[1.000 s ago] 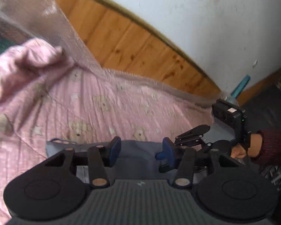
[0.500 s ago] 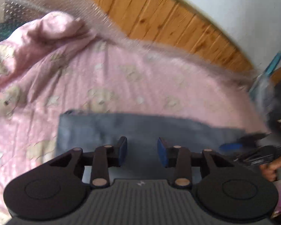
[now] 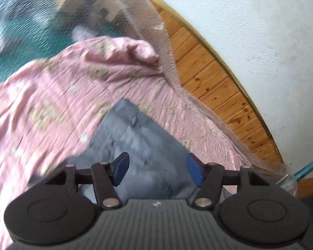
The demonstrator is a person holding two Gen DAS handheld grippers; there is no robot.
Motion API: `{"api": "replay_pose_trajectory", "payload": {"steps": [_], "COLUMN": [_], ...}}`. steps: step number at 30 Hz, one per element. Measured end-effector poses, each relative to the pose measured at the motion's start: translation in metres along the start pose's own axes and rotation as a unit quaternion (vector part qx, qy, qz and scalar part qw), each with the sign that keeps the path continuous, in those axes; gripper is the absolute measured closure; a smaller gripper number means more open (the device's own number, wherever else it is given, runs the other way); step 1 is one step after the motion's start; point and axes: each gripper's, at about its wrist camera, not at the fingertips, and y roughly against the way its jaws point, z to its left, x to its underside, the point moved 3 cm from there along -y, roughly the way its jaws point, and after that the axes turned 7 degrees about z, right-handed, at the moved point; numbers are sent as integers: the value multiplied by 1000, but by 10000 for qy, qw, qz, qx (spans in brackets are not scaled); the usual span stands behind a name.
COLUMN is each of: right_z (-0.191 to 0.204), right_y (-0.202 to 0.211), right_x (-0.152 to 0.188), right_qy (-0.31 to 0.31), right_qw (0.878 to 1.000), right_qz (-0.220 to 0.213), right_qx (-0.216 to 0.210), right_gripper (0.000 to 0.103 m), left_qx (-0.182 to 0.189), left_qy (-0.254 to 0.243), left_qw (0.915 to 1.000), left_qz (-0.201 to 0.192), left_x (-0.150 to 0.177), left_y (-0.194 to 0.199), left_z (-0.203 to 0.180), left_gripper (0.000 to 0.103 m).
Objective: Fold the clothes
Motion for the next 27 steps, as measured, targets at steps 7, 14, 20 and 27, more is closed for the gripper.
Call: {"api": "replay_pose_trajectory", "payload": {"steps": [7,14,20,27], "right_z": [-180,-207,-211,-206], "right_y": [50,28,36,54], "right_x": [-16,-32,-28,-10], "right_qy": [-2016,-2261,-1974,-1762], "right_qw": [9723,9588,9619,9638], "right_qz": [-1159,-1251,-1377,-1544], "right_qx": [-242,-1180,-1300,-1272], "right_gripper": [28,17,22,20], "left_qx": [-31,-211,-136,202], "left_qy": [1523,1561,1448,1543], "left_qw": [9883,9864,9880,9844], "left_qz": [-32,-469,-521,-816], "left_x": [110,125,124,128], "left_y": [1,-18,-31,-33], "left_z": [35,43,57,68], "left_gripper": [41,40,41,41]}}
